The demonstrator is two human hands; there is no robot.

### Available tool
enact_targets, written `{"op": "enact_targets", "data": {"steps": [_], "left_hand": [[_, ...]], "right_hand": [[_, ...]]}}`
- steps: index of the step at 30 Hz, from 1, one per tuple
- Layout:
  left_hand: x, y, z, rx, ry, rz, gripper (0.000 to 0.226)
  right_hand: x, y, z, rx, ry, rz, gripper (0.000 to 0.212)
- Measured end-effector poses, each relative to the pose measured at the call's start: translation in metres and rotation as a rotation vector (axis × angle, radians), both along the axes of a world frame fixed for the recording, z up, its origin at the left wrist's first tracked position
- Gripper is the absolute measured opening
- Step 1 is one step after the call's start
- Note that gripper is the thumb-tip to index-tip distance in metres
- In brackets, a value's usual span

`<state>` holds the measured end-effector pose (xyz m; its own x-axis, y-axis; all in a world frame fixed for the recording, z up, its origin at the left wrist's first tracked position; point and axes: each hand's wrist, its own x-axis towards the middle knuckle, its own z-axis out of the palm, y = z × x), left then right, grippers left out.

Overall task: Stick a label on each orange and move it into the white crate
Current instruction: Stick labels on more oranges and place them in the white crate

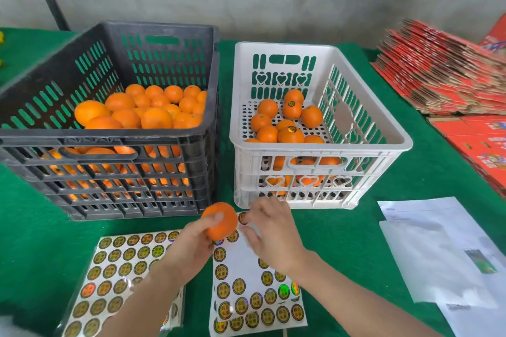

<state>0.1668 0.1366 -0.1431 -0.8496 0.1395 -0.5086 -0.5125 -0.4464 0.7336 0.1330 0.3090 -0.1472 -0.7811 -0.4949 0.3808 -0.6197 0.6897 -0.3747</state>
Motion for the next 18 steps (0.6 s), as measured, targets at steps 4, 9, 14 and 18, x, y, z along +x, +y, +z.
{"op": "enact_targets", "data": {"steps": [4,9,14,18], "left_hand": [[0.001,0.002,-0.002,0.153,-0.027,0.056,0.102],[0.002,0.001,-0.002,0.186,-0.042,0.081,0.071],[0.001,0.001,0.000,0.156,-0.067,0.043,0.068],[-0.001,-0.003,-0.003,0.052,-0.099,-0.015,0.057]], "right_hand": [[0.015,-0.008,-0.013,-0.113,-0.191,-0.121,0.020],[0.019,-0.012,-0.014,-0.156,-0.171,-0.160,0.004],[0.026,-0.010,-0.015,-0.253,-0.103,-0.124,0.016],[0.034,-0.008,-0.016,-0.379,-0.223,-0.125,0.014]]}}
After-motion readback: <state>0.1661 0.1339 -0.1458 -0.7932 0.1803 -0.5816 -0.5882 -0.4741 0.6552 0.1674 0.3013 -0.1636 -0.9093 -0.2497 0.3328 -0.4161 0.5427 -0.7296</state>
